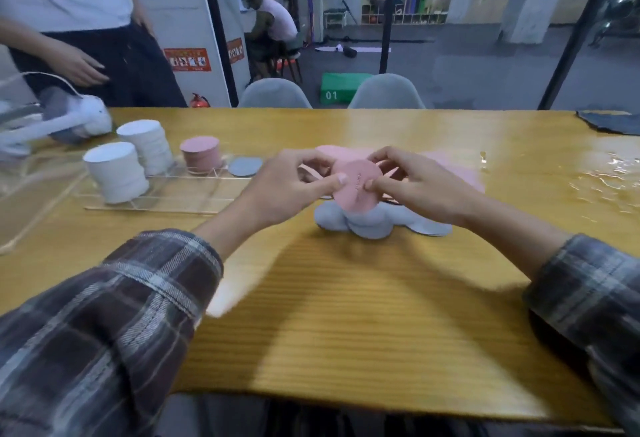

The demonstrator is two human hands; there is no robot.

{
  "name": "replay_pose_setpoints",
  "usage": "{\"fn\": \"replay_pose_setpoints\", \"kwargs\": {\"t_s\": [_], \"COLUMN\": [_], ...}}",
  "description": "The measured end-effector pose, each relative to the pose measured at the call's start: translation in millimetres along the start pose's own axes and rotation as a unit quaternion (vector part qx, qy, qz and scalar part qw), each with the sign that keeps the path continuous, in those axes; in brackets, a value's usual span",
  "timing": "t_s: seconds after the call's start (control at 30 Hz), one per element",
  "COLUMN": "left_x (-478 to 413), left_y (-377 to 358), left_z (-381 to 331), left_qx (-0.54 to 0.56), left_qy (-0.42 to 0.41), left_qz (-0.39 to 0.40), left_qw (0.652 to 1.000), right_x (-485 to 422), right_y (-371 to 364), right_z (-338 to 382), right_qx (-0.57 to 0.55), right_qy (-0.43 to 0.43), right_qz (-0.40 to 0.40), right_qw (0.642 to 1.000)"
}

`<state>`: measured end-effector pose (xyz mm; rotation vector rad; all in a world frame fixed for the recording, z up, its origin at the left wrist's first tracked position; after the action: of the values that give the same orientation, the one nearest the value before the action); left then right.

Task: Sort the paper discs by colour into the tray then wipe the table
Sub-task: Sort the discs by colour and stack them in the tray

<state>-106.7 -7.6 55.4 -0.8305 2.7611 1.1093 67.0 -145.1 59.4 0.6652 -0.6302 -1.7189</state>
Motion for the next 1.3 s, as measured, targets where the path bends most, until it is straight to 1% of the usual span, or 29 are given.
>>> {"fn": "replay_pose_setpoints", "kwargs": {"t_s": [0.17, 0.3, 0.57, 0.7, 0.8, 0.93, 1.1, 1.2, 1.3], "left_x": [39, 62, 90, 95, 96, 91, 84, 78, 75], "left_y": [65, 106, 166, 180, 182, 179, 185, 186, 182], "left_z": [23, 47, 98, 122, 134, 138, 142, 142, 139], "left_qx": [-0.023, -0.065, -0.044, -0.054, -0.06, -0.129, -0.184, -0.213, -0.262], "left_qy": [0.027, 0.054, 0.117, 0.152, 0.174, 0.19, 0.236, 0.243, 0.232], "left_qz": [-0.034, -0.07, -0.13, -0.151, -0.151, -0.153, -0.124, -0.123, -0.139], "left_qw": [0.999, 0.994, 0.984, 0.975, 0.971, 0.961, 0.946, 0.938, 0.926], "right_x": [-38, -73, -142, -172, -186, -198, -209, -212, -212], "right_y": [-44, -77, -131, -154, -164, -175, -181, -184, -186], "right_z": [54, 86, 129, 139, 137, 131, 128, 124, 121], "right_qx": [0.025, 0.06, 0.064, 0.055, 0.049, 0.072, 0.087, 0.096, 0.108], "right_qy": [0.033, 0.055, 0.082, 0.084, 0.081, 0.081, 0.07, 0.067, 0.071], "right_qz": [0.035, 0.054, 0.088, 0.108, 0.13, 0.144, 0.161, 0.138, 0.108], "right_qw": [0.999, 0.995, 0.991, 0.989, 0.987, 0.984, 0.981, 0.984, 0.986]}}
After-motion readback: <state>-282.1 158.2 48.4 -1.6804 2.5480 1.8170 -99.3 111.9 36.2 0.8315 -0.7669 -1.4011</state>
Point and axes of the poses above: each hand's wrist, its own x-axis away from the middle knuckle, its own y-axis out of the back of the hand, z = x × y, the point moved 3 cm from there along -x, towards the middle knuckle, and after that the axes turned 9 degrees about z, right-handed, at the moved point
